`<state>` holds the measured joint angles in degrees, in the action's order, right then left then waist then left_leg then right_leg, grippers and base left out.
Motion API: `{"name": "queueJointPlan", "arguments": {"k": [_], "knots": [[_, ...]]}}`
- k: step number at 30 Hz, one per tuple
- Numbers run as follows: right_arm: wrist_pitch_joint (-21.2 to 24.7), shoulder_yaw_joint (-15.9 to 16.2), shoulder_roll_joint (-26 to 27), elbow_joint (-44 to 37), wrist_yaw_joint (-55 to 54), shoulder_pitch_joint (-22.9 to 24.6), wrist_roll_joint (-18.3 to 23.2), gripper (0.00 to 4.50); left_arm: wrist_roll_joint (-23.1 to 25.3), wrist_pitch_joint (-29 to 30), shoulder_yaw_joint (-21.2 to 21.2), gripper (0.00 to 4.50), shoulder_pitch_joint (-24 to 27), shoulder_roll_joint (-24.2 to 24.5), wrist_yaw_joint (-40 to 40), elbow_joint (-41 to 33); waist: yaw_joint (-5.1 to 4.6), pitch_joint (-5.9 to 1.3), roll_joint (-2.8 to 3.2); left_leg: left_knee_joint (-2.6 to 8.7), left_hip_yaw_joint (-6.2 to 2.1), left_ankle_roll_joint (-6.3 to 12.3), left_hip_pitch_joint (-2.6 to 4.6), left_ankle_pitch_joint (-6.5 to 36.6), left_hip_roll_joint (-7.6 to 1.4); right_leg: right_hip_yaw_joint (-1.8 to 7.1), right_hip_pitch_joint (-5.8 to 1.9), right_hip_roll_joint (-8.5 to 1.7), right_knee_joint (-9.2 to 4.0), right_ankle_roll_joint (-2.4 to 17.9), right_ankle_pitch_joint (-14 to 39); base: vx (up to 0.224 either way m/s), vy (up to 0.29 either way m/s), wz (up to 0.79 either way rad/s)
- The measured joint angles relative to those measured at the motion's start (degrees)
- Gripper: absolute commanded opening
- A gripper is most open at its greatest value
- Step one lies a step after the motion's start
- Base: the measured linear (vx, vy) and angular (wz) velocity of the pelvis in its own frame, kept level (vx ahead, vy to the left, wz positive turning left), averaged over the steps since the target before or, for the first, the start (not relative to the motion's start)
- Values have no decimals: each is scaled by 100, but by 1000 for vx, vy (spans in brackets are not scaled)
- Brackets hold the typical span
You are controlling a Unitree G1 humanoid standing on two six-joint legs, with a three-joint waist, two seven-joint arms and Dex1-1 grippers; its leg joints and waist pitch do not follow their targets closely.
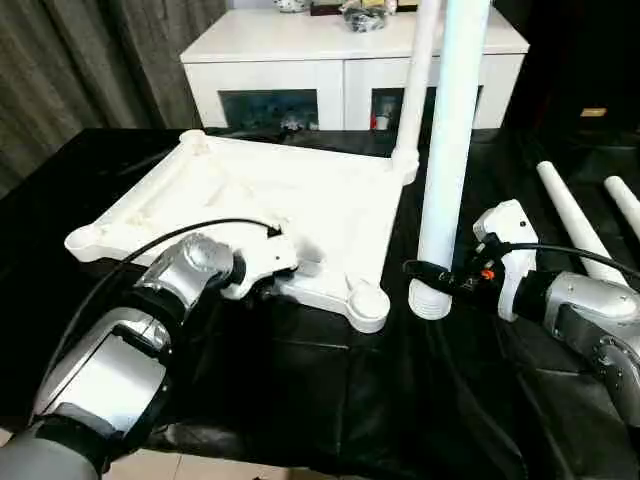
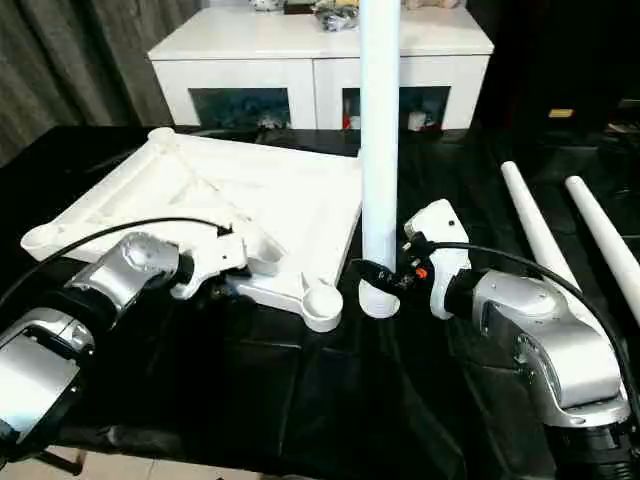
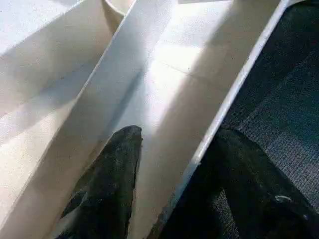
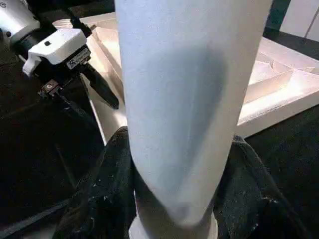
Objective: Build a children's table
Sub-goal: Insert table leg to table base
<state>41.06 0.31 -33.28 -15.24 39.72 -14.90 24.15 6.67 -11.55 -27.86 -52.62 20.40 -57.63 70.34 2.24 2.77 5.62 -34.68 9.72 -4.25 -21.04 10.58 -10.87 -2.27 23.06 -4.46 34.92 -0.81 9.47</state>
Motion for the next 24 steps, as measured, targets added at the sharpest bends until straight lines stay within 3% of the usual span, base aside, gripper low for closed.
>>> {"name": "queueJointPlan", "arguments": {"k": [9,10,17,24], "knots": [[0,12,67,2,-4,-2,7,184,217,70,20,179,-92,1,-272,91,-39,0,0,2,1,1,2,0,0,2,0,0,-1,-1,1,0,0,0],[0,12,68,4,-4,-3,7,184,213,99,46,153,-92,1,-294,91,-41,0,-1,2,2,1,2,0,0,2,0,0,-2,-1,1,0,0,0],[-1,8,151,75,-118,-62,-6,184,101,546,258,123,-77,22,-607,15,-65,1,-4,5,4,3,0,2,1,5,1,0,-7,-1,1,0,0,0],[-1,-6,472,441,-502,-179,-65,184,-90,1075,537,91,522,124,-681,-877,-71,-11,-13,22,6,2,19,2,2,3,1,-2,-6,-24,15,0,0,0]]}}
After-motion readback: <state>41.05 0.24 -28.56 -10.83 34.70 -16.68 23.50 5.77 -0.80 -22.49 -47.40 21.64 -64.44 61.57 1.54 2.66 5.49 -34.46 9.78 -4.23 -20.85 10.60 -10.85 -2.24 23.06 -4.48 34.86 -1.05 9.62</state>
